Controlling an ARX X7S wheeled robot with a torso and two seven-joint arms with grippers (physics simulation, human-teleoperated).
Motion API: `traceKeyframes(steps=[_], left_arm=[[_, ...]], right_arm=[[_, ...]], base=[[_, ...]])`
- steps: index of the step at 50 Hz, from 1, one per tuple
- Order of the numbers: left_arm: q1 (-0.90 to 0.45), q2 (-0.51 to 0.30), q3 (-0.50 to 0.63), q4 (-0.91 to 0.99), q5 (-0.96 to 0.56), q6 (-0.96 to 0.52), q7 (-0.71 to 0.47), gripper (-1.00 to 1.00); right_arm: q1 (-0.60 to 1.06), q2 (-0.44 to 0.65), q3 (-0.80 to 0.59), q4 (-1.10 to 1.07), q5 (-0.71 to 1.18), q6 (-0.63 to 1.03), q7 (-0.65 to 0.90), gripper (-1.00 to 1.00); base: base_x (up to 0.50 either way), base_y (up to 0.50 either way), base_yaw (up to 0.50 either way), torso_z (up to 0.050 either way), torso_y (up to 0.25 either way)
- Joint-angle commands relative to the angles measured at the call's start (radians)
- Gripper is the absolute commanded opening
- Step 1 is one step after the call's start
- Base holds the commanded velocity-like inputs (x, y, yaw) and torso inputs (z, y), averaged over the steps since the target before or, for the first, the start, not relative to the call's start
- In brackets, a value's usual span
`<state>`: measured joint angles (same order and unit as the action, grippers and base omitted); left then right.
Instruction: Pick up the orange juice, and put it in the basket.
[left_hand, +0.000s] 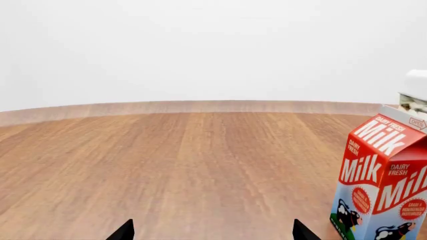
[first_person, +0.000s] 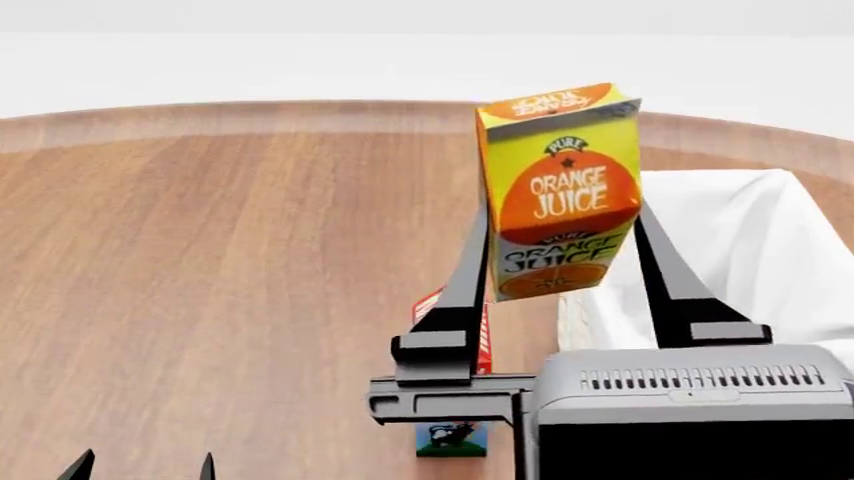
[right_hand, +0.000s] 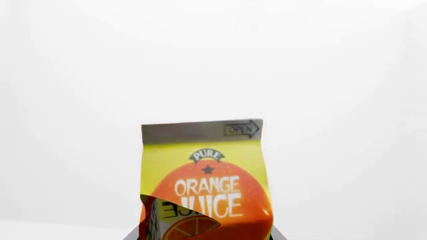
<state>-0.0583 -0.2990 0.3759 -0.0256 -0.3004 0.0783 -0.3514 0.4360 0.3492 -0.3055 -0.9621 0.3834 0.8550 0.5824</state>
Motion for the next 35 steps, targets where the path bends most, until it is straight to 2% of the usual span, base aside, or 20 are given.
traceKeyframes(steps=[1, 35], left_arm=[[-0.001, -0.002, 0.003, 0.0, -0.002, 0.001, -0.002, 1.0], [-0.003, -0.007, 0.011, -0.001, -0.007, 0.004, -0.009, 1.0]], right_arm=[[0.029, 0.021, 0.053, 0.02, -0.014, 0.005, -0.015, -1.0], [0.053, 0.061, 0.162, 0.351, -0.03, -0.164, -0.084, -1.0]], base=[[0.0, 0.0, 0.0, 0.0, 0.0], [0.0, 0.0, 0.0, 0.0, 0.001]])
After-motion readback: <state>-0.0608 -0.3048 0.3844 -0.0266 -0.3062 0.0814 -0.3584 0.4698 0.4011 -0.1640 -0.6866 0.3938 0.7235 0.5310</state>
